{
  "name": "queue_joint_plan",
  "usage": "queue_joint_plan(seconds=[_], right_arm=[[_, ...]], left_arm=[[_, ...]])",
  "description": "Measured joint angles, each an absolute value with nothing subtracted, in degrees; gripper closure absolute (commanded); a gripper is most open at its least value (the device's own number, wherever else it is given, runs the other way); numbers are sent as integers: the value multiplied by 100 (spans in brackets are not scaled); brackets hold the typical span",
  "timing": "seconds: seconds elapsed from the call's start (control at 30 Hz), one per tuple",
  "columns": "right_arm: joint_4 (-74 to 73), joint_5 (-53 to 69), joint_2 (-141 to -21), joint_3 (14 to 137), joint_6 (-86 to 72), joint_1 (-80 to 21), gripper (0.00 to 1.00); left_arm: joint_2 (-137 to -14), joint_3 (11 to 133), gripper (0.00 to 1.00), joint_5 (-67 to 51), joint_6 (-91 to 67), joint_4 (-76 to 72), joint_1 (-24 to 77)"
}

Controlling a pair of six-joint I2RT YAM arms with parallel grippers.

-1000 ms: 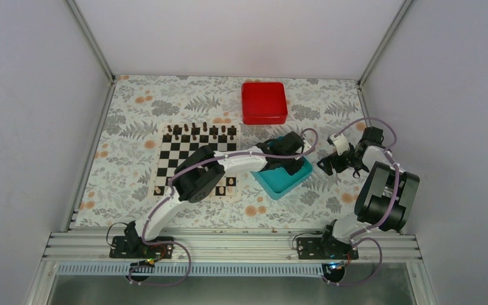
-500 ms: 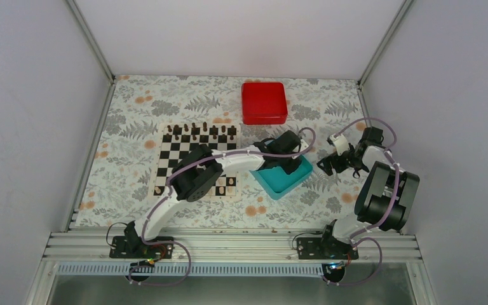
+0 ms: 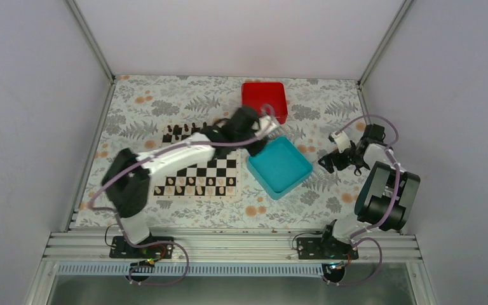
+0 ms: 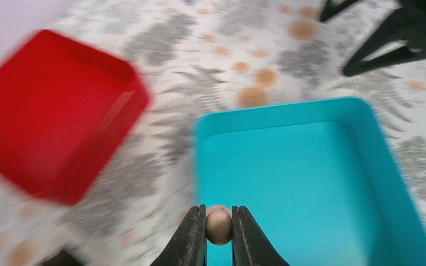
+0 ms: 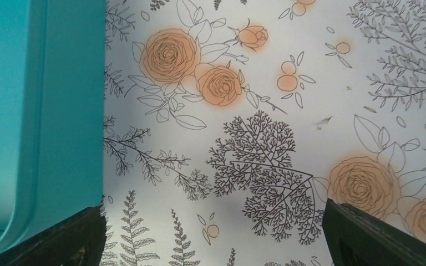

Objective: Set up the chess pieces on the board
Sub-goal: Pick up the chess piece from the storage box, then place the chess piece on the chessboard.

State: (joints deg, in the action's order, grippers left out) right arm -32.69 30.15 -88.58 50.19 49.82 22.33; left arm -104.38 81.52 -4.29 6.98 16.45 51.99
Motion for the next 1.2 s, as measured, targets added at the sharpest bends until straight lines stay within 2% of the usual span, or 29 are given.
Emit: queue_joint_plan(seconds=[0.33,0.67,0.8,0.97,1.2], right_arm=[[-3371,3017,-9037,5365,4941,2233,0],[-3426,2930,-9188,5408,4921,2233,0],[-3430,2917,-9301,5435,4904,2233,0],[-3430,2853,-9406,5452,4901,2233,0],[-3406,2722,-9459,5452,4895,2233,0]], left_arm=[[-7874,6114,97,-40,1385,1903,3282],[-5813,3924,98,-368,2405,2178,1295],[-5581,3605,98,-976,2779,2464,543],[-5719,3612,97,-2276,3435,2764,-438],[-6259,3286,98,-2943,4322,2936,-659]])
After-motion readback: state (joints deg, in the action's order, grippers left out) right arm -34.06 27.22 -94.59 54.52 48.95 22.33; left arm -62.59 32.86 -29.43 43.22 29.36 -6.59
